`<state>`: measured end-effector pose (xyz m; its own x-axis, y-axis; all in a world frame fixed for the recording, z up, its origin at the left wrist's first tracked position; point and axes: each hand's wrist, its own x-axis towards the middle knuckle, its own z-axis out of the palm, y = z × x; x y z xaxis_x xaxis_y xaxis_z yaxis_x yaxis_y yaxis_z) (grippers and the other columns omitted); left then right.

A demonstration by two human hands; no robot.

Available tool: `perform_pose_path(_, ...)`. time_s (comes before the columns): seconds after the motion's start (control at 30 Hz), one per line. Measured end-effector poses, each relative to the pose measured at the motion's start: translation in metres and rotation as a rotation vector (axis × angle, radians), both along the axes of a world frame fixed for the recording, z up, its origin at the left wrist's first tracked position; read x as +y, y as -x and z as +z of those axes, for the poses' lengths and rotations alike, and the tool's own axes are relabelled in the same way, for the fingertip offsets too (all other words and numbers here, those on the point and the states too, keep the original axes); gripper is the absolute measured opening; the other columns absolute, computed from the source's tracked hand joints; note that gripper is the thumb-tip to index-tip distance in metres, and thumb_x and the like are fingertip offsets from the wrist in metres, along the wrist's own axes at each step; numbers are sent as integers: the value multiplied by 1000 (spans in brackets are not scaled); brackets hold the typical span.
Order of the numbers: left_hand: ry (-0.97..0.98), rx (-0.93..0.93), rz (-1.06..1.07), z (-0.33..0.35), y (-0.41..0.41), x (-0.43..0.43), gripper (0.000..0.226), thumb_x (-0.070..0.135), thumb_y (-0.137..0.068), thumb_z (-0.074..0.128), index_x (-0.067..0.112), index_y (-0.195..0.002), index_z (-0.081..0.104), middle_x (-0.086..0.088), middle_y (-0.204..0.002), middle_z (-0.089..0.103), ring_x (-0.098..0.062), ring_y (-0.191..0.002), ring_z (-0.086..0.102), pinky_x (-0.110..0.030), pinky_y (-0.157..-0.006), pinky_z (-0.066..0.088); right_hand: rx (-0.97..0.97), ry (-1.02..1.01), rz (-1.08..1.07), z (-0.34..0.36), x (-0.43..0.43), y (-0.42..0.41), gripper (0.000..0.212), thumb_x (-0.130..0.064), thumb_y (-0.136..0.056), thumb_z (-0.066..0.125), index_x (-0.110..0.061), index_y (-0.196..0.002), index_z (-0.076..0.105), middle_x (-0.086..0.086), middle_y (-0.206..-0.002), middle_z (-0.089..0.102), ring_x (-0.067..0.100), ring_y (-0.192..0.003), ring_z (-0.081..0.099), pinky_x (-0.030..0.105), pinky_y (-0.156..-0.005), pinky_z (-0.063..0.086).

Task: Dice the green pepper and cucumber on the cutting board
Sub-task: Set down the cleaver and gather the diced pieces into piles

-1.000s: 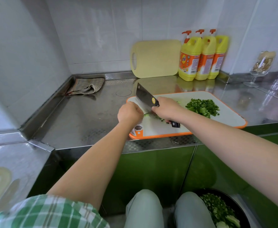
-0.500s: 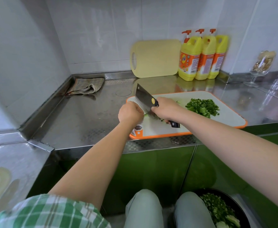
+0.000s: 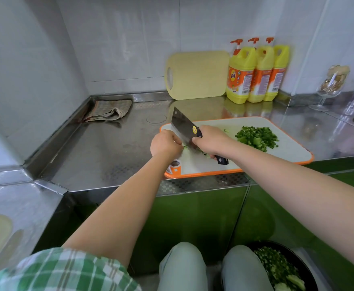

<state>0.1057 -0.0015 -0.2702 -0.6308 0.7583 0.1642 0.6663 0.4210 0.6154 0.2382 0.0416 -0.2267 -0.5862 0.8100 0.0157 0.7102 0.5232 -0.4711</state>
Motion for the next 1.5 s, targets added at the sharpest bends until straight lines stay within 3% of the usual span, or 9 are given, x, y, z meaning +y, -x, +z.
perform_pose_path(0.17, -2, 2, 3, 2, -4, -2, 12, 12, -78, 68, 23, -83, 71, 6, -92, 69, -18, -87, 64, -24, -66, 47, -35, 35, -22, -5, -1, 5, 12, -20, -98, 43, -9, -95, 45, 8, -64, 52, 23, -42, 49, 24, -41, 37)
perform_pose_path(0.37, -12, -43, 12, 4, -4, -3, 13, 18, -78, 73, 28, -78, 65, 5, -94, 67, -17, -88, 62, -25, -66, 44, 31, 5, -24, -4, 4, 1, 19, -20, -96, 43, -14, -78, 41, 7, -60, 51, 25, -46, 51, 27, -45, 39)
perform_pose_path(0.57, -12, -65, 12, 5, -8, -2, 15, 17, -75, 73, 29, -78, 64, 4, -95, 69, -19, -91, 64, -24, -68, 44, -16, 16, 14, 0, -1, -1, 23, -20, -97, 44, -13, -75, 41, 9, -60, 52, 23, -42, 48, 24, -41, 35)
perform_pose_path(0.8, -10, -80, 8, 6, -9, -3, 18, 12, -75, 71, 28, -75, 62, 5, -87, 65, -17, -83, 59, -24, -66, 42, -37, 58, 2, -5, 3, 1, 13, -16, -96, 43, -6, -93, 51, 10, -60, 51, 23, -40, 47, 23, -40, 37)
perform_pose_path(1.0, -18, -96, 18, 6, -11, -4, 16, 19, -75, 74, 28, -80, 62, 2, -98, 69, -18, -93, 62, -24, -68, 43, 45, 28, -17, 0, 2, -6, 22, -19, -97, 42, -14, -76, 40, 6, -55, 49, 21, -38, 47, 23, -40, 34)
perform_pose_path(1.17, -25, -77, 6, 7, -14, -2, 18, 13, -76, 70, 28, -75, 61, 0, -98, 70, -22, -96, 63, -25, -71, 45, 0, 38, 17, 3, -2, -4, 17, -20, -97, 43, -9, -84, 46, 9, -57, 50, 23, -41, 46, 24, -42, 35)
perform_pose_path(1.5, -24, -63, -27, 4, -11, 0, 20, 14, -79, 71, 28, -69, 62, 5, -86, 68, -16, -83, 62, -23, -66, 43, -37, 31, -28, -8, 1, 2, 16, -18, -97, 43, -6, -90, 50, 9, -55, 51, 23, -41, 48, 24, -43, 38)
